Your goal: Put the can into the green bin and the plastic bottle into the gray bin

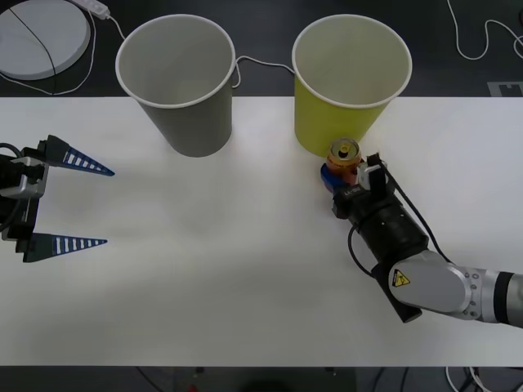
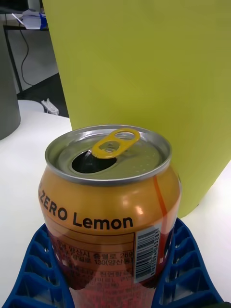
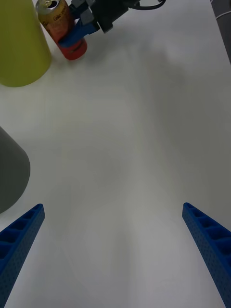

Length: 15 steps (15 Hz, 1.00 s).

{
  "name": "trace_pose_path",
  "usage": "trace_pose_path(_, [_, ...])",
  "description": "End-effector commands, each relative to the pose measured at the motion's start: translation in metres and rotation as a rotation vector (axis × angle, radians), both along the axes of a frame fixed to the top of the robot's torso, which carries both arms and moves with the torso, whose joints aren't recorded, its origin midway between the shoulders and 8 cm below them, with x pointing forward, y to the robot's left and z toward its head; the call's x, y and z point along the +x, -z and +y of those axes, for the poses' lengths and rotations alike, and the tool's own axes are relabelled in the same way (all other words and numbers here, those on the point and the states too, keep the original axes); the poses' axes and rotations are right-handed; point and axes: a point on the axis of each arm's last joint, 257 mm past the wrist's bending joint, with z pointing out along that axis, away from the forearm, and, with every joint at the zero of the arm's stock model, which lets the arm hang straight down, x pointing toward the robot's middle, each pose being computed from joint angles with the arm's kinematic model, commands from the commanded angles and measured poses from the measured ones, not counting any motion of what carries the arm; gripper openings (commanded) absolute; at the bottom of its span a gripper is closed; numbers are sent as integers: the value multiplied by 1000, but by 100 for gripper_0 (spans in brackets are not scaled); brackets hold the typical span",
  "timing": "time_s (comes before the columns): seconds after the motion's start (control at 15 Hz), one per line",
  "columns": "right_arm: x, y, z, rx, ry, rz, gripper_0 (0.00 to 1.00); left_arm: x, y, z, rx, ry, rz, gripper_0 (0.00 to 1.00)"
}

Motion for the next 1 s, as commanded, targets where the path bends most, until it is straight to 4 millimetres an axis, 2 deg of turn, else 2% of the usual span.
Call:
trace_pose_path(0.07, [-14,-5,-2,-1,-35,22,0,0,0,0,0,0,0,100])
trace_pose_path(0.53, [-61,-35,-7,-85,-205,113,0,0,0,0,0,0,0,100])
trace_pose_path(1.0, [-85,-63,-11,-234,-363,224,0,0,0,0,0,0,0,100])
